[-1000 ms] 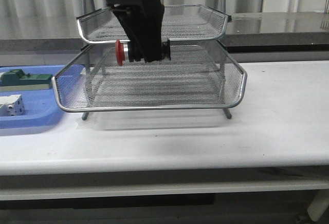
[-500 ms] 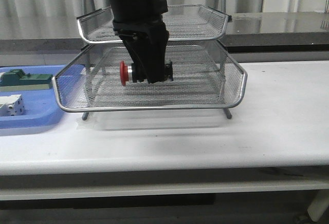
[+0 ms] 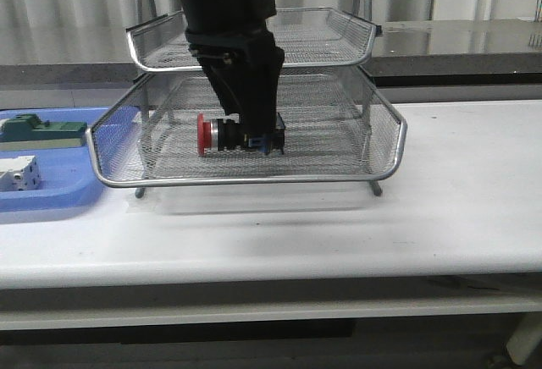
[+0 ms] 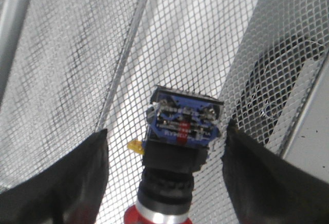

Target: Place button on rack with both arms

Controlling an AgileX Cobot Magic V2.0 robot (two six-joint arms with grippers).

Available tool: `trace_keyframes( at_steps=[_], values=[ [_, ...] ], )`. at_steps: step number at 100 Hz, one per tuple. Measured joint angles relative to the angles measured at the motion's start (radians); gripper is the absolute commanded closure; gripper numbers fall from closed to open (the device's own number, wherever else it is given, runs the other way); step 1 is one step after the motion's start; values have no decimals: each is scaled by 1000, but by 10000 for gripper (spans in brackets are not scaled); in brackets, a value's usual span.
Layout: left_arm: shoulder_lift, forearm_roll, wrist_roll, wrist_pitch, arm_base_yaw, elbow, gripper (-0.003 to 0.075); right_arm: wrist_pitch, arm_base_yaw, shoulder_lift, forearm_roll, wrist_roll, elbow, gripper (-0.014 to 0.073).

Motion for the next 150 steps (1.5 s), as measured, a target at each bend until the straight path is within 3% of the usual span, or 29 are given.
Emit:
trace_keyframes(
  at_steps=[42,74,92,110,150],
  values=[
    [-261,0,-90,6,45,0,259,0,0,0,0,0,0,662],
    [-449,2,-155,9,275,67,260,0,0,0,0,0,0,662],
    [-562,-9,-163,-5,426,225,260,0,0,0,0,0,0,662],
    [-700,-74,-164,-141,541,432,260,0,0,0,0,0,0,662],
    [-1092,-120,-166,-558,572,948,260,0,0,0,0,0,0,662]
  ],
)
